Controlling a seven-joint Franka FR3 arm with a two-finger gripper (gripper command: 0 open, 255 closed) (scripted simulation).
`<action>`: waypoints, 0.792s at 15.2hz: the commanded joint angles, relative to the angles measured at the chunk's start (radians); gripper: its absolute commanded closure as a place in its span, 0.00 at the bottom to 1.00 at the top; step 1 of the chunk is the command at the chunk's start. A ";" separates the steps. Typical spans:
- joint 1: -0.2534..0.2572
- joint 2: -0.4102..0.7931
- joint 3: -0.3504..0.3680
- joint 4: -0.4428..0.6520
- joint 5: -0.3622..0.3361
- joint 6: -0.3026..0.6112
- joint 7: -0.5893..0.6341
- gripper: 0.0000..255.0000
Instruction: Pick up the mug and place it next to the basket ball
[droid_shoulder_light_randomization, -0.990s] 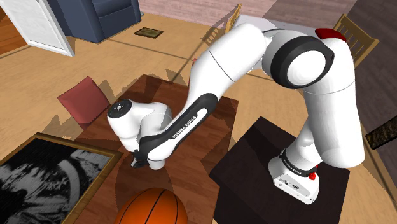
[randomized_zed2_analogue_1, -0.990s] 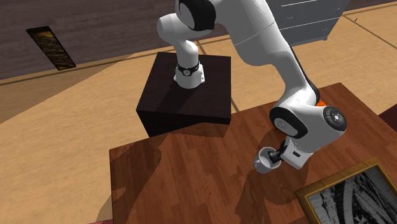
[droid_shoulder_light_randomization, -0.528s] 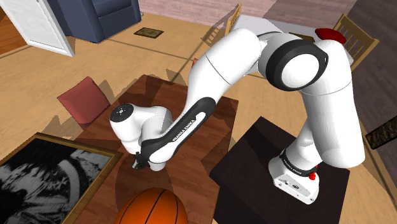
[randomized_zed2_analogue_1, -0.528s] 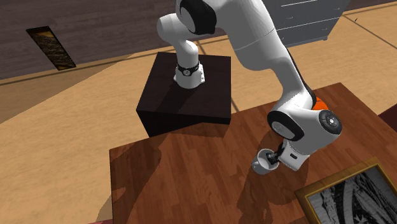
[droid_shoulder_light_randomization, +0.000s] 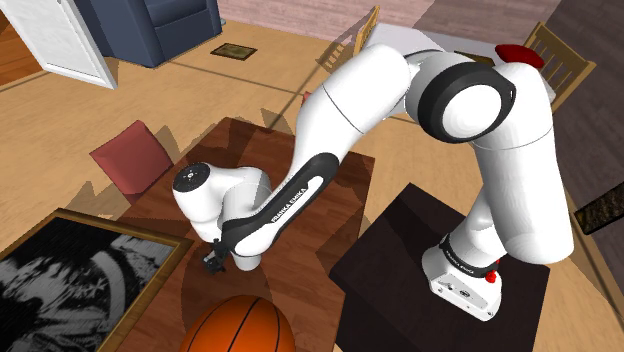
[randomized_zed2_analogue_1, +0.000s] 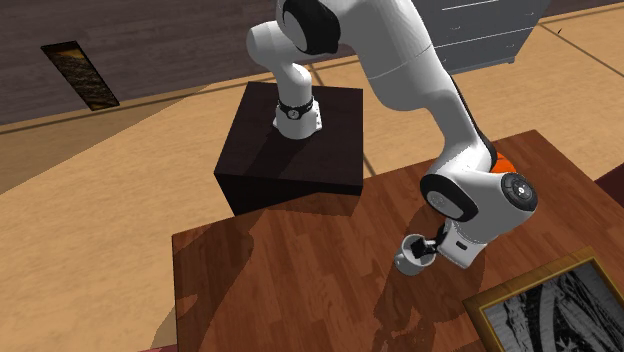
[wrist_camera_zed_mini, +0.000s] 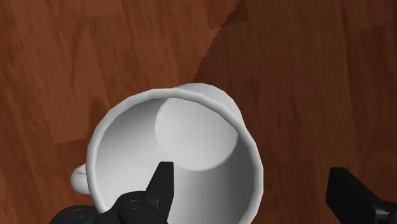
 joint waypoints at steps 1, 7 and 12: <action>0.000 0.000 0.000 0.000 0.000 0.000 0.000 0.00; -0.017 -0.079 0.030 0.011 0.038 -0.088 -0.023 0.00; -0.017 -0.079 0.030 0.011 0.038 -0.088 -0.023 0.00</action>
